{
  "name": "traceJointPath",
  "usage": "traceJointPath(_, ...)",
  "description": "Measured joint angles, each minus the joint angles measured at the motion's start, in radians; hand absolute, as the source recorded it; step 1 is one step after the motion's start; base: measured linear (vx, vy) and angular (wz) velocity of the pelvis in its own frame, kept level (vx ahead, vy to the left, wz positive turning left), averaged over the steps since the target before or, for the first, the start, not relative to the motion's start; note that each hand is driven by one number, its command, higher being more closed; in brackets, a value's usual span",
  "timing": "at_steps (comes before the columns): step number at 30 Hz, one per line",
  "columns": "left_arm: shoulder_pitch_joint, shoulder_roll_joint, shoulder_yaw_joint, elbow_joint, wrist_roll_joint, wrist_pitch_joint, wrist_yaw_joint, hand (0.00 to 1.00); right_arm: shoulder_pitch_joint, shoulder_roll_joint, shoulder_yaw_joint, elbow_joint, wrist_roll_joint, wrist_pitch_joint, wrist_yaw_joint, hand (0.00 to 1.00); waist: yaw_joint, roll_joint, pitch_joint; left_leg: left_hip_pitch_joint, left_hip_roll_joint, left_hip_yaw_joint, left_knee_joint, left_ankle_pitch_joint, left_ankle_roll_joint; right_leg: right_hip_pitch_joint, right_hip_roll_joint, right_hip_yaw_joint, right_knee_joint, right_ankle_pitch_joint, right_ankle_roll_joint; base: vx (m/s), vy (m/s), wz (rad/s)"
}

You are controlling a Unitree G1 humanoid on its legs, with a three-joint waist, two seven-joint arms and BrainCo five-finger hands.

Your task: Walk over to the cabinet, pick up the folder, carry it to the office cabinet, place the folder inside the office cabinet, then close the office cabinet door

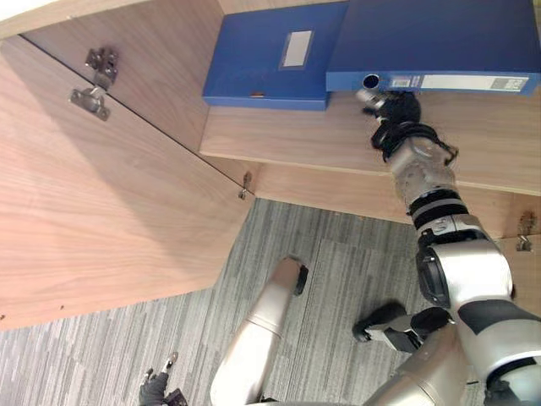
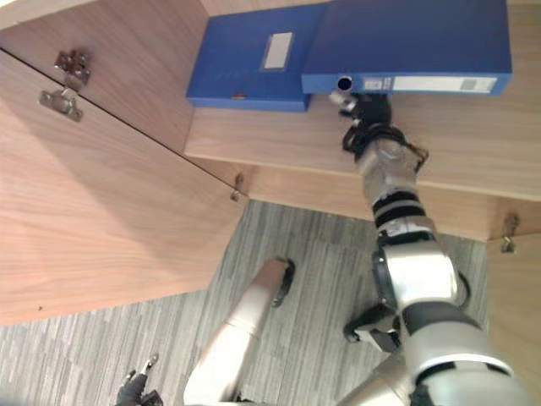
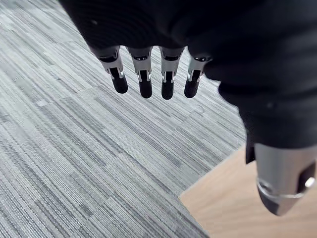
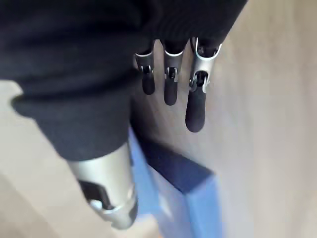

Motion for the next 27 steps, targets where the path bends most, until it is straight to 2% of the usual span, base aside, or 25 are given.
traceJointPath(4,0.004,0.067,0.004,-0.035,0.053,-0.004,-0.036,0.00,0.016,-0.023,0.094,-0.027,-0.191,-0.002,0.129,0.00,-0.013,-0.028,0.020,0.051,0.028,-0.009,-0.055,0.012,-0.011,0.053,0.035,-0.031,-0.051,0.004,-0.004,0.07,-0.095,-0.12)
traceJointPath(10,0.003,0.097,0.004,-0.070,0.066,-0.020,-0.066,0.00,0.045,-0.040,0.174,-0.090,-0.307,-0.014,0.245,0.00,-0.018,-0.052,0.035,0.116,0.063,-0.012,-0.133,0.029,-0.023,0.119,0.080,-0.069,-0.124,0.021,-0.028,0.07,-0.074,-0.10)
traceJointPath(13,0.006,0.096,0.004,-0.134,0.065,-0.020,-0.075,0.00,0.056,-0.044,0.188,-0.118,-0.368,-0.019,0.271,0.00,-0.016,-0.063,0.042,0.135,0.077,-0.016,-0.160,0.034,-0.023,0.141,0.098,-0.083,-0.153,0.028,-0.034,0.08,-0.049,-0.07)
traceJointPath(14,0.007,0.093,0.003,-0.179,0.066,-0.022,-0.080,0.00,0.059,-0.054,0.213,-0.142,-0.425,-0.024,0.283,0.00,-0.019,-0.068,0.045,0.143,0.079,-0.016,-0.171,0.038,-0.022,0.151,0.101,-0.088,-0.164,0.031,-0.034,0.09,-0.036,-0.05)
traceJointPath(17,0.009,0.077,0.004,-0.244,0.069,-0.033,-0.085,0.00,0.078,-0.047,0.280,-0.222,-0.624,-0.031,0.287,0.00,-0.024,-0.075,0.051,0.170,0.097,-0.011,-0.200,0.041,-0.019,0.176,0.125,-0.095,-0.204,0.047,-0.031,0.10,-0.014,-0.16)
traceJointPath(19,0.010,0.062,0.011,-0.246,0.069,-0.035,-0.083,0.00,0.105,-0.014,0.330,-0.303,-0.777,-0.030,0.277,0.00,-0.034,-0.088,0.059,0.196,0.118,0.003,-0.230,0.046,-0.017,0.195,0.151,-0.095,-0.243,0.066,-0.027,0.09,-0.001,-0.33)
traceJointPath(21,0.010,0.046,0.014,-0.249,0.067,-0.034,-0.068,0.00,0.174,0.027,0.388,-0.407,-0.940,-0.023,0.266,0.00,-0.057,-0.112,0.072,0.241,0.133,0.015,-0.280,0.059,-0.017,0.229,0.176,-0.096,-0.297,0.085,-0.021,0.09,-0.015,-0.26)
traceJointPath(22,0.010,0.033,0.014,-0.251,0.065,-0.034,-0.062,0.00,0.222,0.044,0.417,-0.464,-1.012,-0.017,0.266,0.00,-0.066,-0.120,0.077,0.264,0.146,0.018,-0.318,0.068,-0.015,0.254,0.195,-0.108,-0.341,0.103,-0.030,0.08,-0.019,-0.25)
traceJointPath(25,0.010,0.008,0.017,-0.253,0.060,-0.022,-0.051,0.00,0.339,0.069,0.487,-0.528,-1.132,-0.018,0.287,0.00,-0.073,-0.138,0.085,0.358,0.188,0.025,-0.423,0.096,-0.013,0.361,0.254,-0.152,-0.475,0.156,-0.040,0.12,-0.008,-0.26)
traceJointPath(27,0.014,0.008,0.017,-0.253,0.061,-0.019,-0.044,0.00,0.436,0.079,0.523,-0.527,-1.147,-0.021,0.305,0.00,-0.068,-0.153,0.082,0.442,0.205,0.028,-0.478,0.100,-0.011,0.449,0.283,-0.170,-0.544,0.175,-0.036,0.16,0.018,-0.18)
